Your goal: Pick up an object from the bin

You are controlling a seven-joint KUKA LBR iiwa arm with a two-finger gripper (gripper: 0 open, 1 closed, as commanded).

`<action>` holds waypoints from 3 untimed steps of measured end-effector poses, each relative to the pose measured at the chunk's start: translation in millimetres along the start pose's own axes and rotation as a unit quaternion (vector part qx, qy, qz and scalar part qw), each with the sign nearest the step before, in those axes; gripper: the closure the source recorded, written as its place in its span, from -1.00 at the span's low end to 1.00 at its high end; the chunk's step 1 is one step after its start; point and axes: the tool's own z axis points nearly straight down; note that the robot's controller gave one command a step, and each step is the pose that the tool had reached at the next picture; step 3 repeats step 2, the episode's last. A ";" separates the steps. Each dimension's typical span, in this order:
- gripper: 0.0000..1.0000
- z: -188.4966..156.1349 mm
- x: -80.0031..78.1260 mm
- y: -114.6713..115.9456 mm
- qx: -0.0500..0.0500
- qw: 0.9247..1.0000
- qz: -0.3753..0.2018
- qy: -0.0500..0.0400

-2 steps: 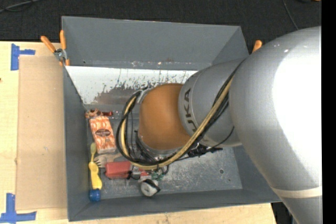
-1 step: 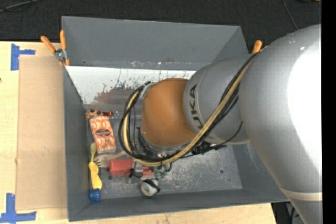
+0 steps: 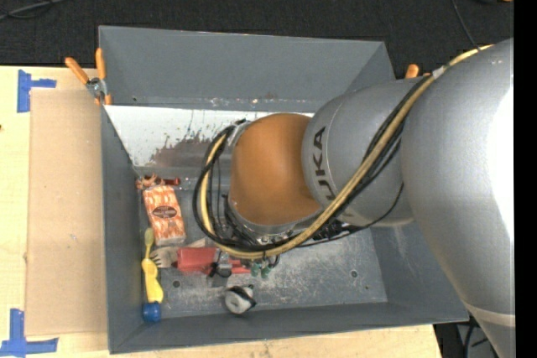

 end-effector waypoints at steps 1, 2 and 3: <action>1.00 -42.0 1.4 -0.9 0.001 1.000 0.001 0.003; 1.00 -68.4 0.5 -1.0 0.000 1.000 0.002 0.002; 1.00 -68.4 0.5 -1.0 0.000 1.000 0.002 0.002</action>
Offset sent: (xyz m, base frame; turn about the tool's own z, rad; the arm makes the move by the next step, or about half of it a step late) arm -0.0014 -0.0008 0.0744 0.0016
